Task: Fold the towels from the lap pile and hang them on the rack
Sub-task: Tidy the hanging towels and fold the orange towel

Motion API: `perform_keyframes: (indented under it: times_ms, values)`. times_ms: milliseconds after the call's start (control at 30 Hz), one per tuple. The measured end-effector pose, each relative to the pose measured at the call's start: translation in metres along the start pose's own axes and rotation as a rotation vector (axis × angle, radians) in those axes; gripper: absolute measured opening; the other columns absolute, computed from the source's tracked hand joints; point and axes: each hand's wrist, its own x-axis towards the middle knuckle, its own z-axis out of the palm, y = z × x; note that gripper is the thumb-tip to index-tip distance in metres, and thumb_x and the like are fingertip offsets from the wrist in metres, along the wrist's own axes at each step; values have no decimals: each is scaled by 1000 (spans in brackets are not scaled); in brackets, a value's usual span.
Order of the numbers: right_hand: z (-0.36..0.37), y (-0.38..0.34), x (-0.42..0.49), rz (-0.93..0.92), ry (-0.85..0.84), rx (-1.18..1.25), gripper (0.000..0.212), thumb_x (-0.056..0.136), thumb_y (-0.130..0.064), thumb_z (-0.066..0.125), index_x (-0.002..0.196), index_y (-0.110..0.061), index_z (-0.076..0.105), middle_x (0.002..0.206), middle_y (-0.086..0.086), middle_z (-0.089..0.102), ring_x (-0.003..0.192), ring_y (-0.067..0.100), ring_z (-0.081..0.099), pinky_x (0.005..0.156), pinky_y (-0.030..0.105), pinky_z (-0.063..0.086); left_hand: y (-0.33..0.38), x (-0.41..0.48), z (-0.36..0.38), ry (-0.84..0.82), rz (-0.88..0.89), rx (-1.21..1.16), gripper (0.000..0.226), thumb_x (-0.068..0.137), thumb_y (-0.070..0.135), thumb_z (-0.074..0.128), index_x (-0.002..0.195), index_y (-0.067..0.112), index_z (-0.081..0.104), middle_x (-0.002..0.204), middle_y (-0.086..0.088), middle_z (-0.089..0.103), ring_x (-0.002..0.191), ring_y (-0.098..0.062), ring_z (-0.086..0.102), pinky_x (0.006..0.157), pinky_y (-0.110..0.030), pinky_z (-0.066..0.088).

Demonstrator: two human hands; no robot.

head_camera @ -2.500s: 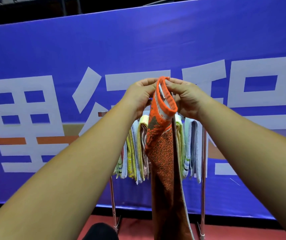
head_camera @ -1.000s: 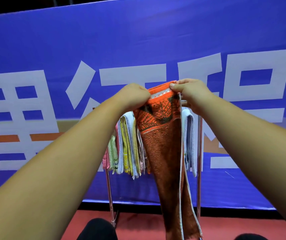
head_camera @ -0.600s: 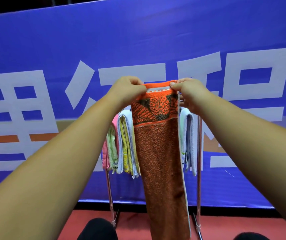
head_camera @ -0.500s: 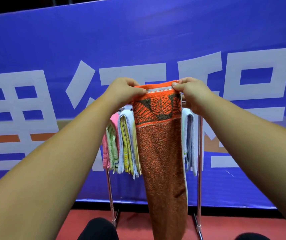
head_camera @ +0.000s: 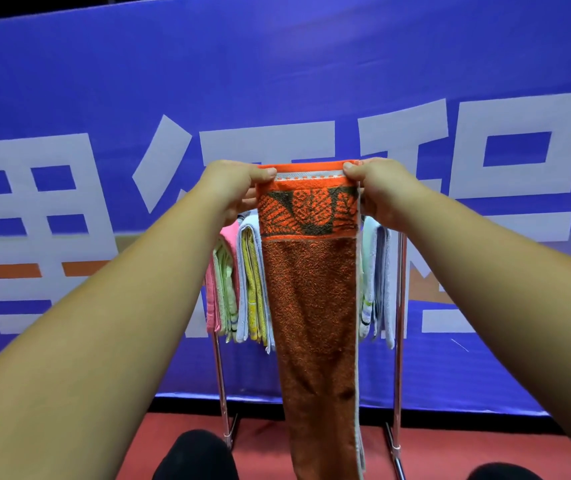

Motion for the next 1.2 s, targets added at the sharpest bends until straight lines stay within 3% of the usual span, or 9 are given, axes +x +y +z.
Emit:
perform_keyframes:
  times_ms: [100, 300, 467, 567, 633, 767, 1000, 1067, 1200]
  values:
    - [6, 8, 3, 41, 62, -47, 8, 107, -18, 61, 99, -18, 59, 87, 3, 60, 68, 18, 57, 46, 20, 47, -6, -2, 5, 61, -31, 104, 34, 88, 9, 84, 116, -4, 71, 103, -18, 79, 82, -30, 81, 75, -47, 68]
    - [22, 23, 4, -37, 180, -254, 30, 105, -21, 59, 77, -16, 52, 74, 8, 48, 67, 22, 46, 61, 32, 38, -16, -7, 21, 165, 67, 344, 13, 78, 11, 69, 87, 4, 64, 74, -15, 59, 62, -30, 60, 53, -35, 58]
    - [35, 31, -3, -114, 256, -272, 17, 101, -21, 61, 93, -12, 73, 99, 14, 77, 90, 26, 69, 87, 44, 59, -24, -4, 29, 198, 169, 550, 25, 60, 29, 62, 65, 4, 63, 58, -13, 56, 58, -36, 64, 64, -59, 64]
    - [42, 30, -7, -121, 222, -253, 18, 103, -19, 59, 105, -17, 77, 102, 7, 78, 99, 26, 74, 95, 47, 61, -28, -8, 35, 206, 222, 630, 20, 66, 26, 72, 71, 7, 65, 62, -9, 59, 57, -29, 59, 62, -53, 65]
    - [43, 27, -9, -132, 200, -287, 21, 104, -20, 58, 112, -16, 76, 104, 7, 77, 101, 26, 73, 94, 44, 61, -28, -16, 35, 196, 245, 672, 21, 78, 17, 73, 96, 16, 63, 87, -6, 68, 73, -27, 65, 69, -46, 64]
    - [33, 24, -9, -196, 186, -386, 20, 104, -24, 60, 104, -14, 77, 100, 9, 77, 97, 28, 72, 88, 42, 57, -28, -17, 24, 103, 198, 743, 51, 88, 0, 50, 127, 30, 61, 95, -6, 69, 68, -19, 61, 54, -29, 45]
    - [21, 28, -6, -175, 34, -300, 17, 103, -25, 63, 97, -17, 77, 84, 2, 77, 76, 19, 69, 72, 37, 56, -5, -14, 19, -208, 128, 812, 65, 72, 33, 84, 134, 24, 63, 122, -2, 69, 104, -20, 72, 93, -42, 61]
    - [20, 29, -7, -181, 16, -317, 17, 101, -28, 64, 97, -18, 78, 89, 5, 79, 81, 23, 72, 74, 41, 57, -1, -14, 23, -270, 165, 925, 64, 74, 46, 90, 129, 26, 65, 115, 2, 69, 99, -16, 71, 89, -38, 60]
    - [17, 30, -9, -170, -10, -283, 17, 103, -24, 65, 99, -15, 78, 81, 1, 76, 69, 15, 66, 63, 29, 52, 0, -6, 30, -220, 250, 1067, 17, 92, 42, 80, 93, 27, 73, 84, 3, 70, 74, -12, 64, 63, -28, 47]
